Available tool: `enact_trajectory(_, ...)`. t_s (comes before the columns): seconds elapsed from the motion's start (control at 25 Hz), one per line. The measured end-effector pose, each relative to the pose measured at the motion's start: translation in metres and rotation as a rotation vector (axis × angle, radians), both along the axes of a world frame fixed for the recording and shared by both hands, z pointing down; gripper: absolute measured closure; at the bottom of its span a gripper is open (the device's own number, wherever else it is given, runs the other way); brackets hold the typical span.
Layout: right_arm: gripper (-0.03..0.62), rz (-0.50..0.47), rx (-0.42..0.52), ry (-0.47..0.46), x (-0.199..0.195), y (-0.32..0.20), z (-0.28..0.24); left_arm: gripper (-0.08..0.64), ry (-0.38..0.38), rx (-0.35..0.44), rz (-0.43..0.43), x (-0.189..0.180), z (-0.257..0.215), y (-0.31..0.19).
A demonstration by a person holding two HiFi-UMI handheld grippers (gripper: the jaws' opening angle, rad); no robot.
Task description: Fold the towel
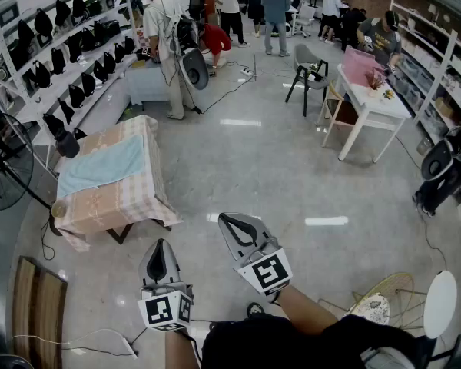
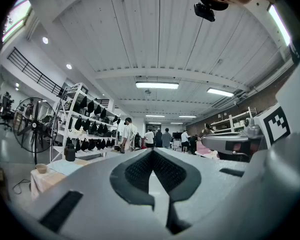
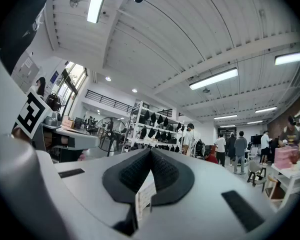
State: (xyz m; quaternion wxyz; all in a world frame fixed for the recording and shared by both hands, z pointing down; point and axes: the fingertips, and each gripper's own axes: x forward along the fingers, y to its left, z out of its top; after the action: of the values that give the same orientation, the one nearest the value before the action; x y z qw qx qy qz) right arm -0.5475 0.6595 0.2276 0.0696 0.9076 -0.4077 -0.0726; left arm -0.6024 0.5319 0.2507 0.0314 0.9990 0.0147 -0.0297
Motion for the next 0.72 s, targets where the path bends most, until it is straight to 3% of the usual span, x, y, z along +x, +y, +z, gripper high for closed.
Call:
enact_trajectory(0.44, 0.592, -0.008, 0.054, -0.01, 0.011, 0.036, 0.004, 0.542, -0.014, -0.013, 0.027, 0.019, 0.011, 0.04)
enact_trajectory(0.56, 0.51, -0.009, 0.02, -0.044, 0.019, 0.052, 0.014, 0.393, -0.03, -0.041, 0.025, 0.03, 0.019, 0.055)
enact_trajectory(0.72, 0.435, -0.009, -0.018, -0.058, 0.033, 0.078, 0.021, 0.382, -0.04, -0.068, 0.043, 0.045, 0.024, 0.084)
